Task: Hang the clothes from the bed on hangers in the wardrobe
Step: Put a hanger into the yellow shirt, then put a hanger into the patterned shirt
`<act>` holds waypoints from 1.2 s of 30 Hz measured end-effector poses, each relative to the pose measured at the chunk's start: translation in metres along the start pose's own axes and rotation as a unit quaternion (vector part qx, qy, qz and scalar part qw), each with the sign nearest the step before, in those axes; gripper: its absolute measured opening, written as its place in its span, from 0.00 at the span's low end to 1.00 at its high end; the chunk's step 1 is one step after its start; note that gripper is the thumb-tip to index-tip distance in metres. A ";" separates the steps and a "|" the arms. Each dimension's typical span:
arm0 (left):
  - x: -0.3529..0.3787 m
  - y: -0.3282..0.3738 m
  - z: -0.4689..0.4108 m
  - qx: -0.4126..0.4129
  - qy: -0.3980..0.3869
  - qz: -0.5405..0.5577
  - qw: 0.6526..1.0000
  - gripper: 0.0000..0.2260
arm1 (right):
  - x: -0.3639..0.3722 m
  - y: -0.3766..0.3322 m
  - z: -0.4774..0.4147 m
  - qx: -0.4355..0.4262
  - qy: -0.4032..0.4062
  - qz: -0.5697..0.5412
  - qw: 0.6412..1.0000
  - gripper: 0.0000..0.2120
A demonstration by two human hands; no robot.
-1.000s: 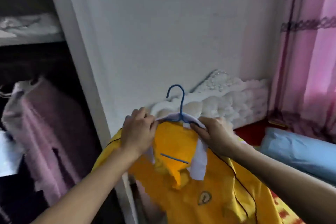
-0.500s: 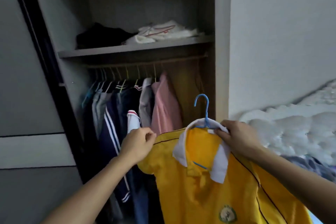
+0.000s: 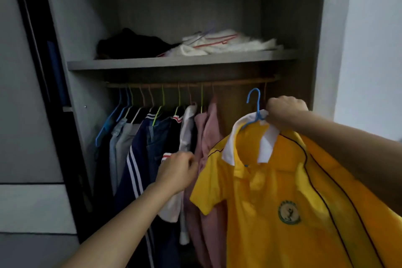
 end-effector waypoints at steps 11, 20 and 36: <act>0.034 -0.023 -0.165 0.059 0.020 -0.077 0.995 0.12 | 0.034 -0.009 -0.148 0.063 0.067 -0.053 0.994 0.09; 0.051 -0.057 -0.207 0.098 0.010 -0.015 0.995 0.08 | 0.078 -0.033 -0.207 0.130 0.076 -0.099 0.984 0.12; 0.048 -0.044 -0.260 0.234 0.081 0.046 0.968 0.10 | 0.107 -0.017 -0.178 0.207 0.118 -0.153 0.959 0.19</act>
Point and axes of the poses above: each hand's wrist, its own z-axis away from the middle knuckle, its own x-axis out of the palm, y = z × x, the point moved 4 cm from there along -z, towards the middle knuckle, and after that the axes turned 1 degree about z, right-handed, at the moved point
